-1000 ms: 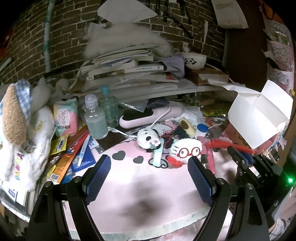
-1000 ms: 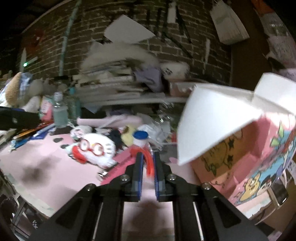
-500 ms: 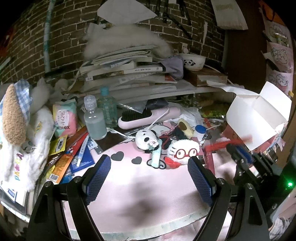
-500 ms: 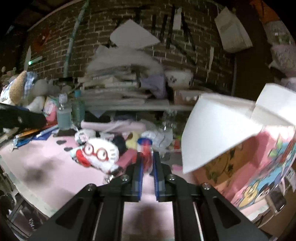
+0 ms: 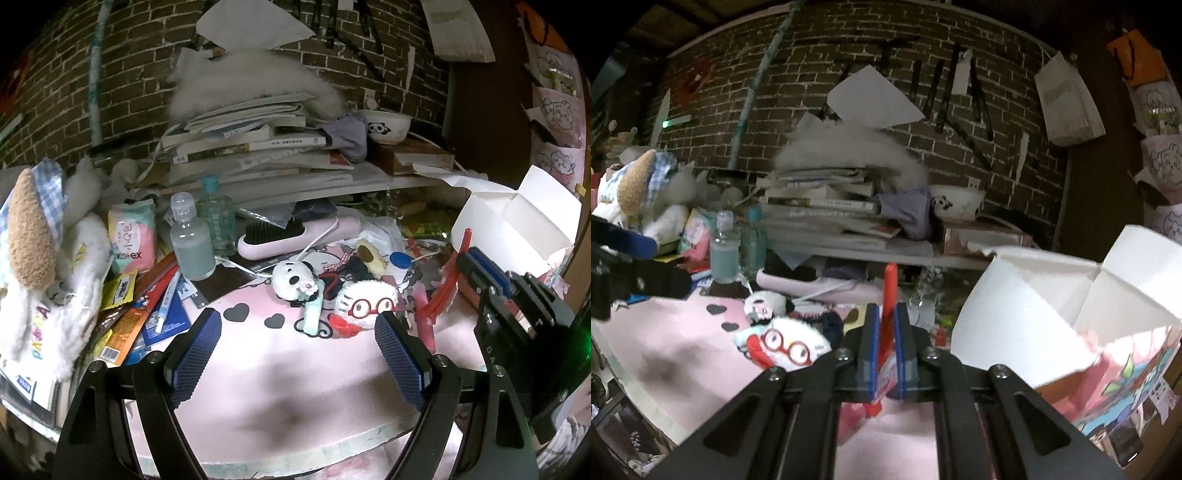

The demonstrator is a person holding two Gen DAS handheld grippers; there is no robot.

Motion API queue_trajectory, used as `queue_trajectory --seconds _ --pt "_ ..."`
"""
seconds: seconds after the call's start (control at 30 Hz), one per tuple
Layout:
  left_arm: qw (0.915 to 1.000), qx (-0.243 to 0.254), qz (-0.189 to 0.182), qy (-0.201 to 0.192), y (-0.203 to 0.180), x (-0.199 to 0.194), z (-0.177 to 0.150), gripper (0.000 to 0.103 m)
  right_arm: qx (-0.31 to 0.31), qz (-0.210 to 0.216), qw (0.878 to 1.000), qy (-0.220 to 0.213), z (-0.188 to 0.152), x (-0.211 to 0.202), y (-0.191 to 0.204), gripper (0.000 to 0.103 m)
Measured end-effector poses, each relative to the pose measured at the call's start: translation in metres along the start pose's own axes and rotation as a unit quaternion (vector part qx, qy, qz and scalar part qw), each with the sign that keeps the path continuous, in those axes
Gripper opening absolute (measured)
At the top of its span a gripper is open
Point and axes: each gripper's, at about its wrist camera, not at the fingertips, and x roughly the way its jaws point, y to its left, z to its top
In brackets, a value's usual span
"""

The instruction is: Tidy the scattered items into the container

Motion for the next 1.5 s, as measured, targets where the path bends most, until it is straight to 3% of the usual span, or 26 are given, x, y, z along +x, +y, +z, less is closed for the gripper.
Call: queue_trajectory --seconds 0.53,0.73,0.8,0.83,0.87,0.93,1.3,1.5 --pt "1.0 -0.004 0.005 0.006 0.003 0.003 -0.002 0.083 0.017 0.034 0.991 0.125 -0.04 0.052 0.0 0.006" --pt "0.9999 -0.008 0.008 0.009 0.008 0.005 -0.004 0.083 0.031 0.031 0.991 0.13 -0.041 0.053 -0.008 0.006" --pt "0.9999 -0.011 0.006 0.01 0.009 0.006 -0.004 0.083 0.038 0.026 0.991 0.124 -0.038 0.05 -0.012 0.013" --pt "0.9999 -0.011 0.005 0.01 0.009 0.007 -0.004 0.083 0.04 0.024 0.991 0.122 -0.037 0.049 -0.013 0.026" --pt "0.9999 -0.011 0.005 0.01 0.008 0.007 -0.004 0.083 0.045 0.023 0.991 0.121 -0.036 0.049 -0.015 0.048" --pt "0.9999 -0.008 0.005 0.009 0.007 0.007 -0.004 0.083 0.066 0.026 0.991 0.118 -0.036 0.049 -0.021 0.062" --pt "0.9999 -0.008 0.003 0.014 0.006 0.011 -0.006 0.083 0.074 0.016 0.985 0.156 -0.052 0.048 -0.02 0.061" --pt "0.9999 -0.009 0.005 0.013 0.007 0.01 -0.006 0.083 0.061 0.007 0.986 0.154 -0.056 0.051 -0.016 0.039"
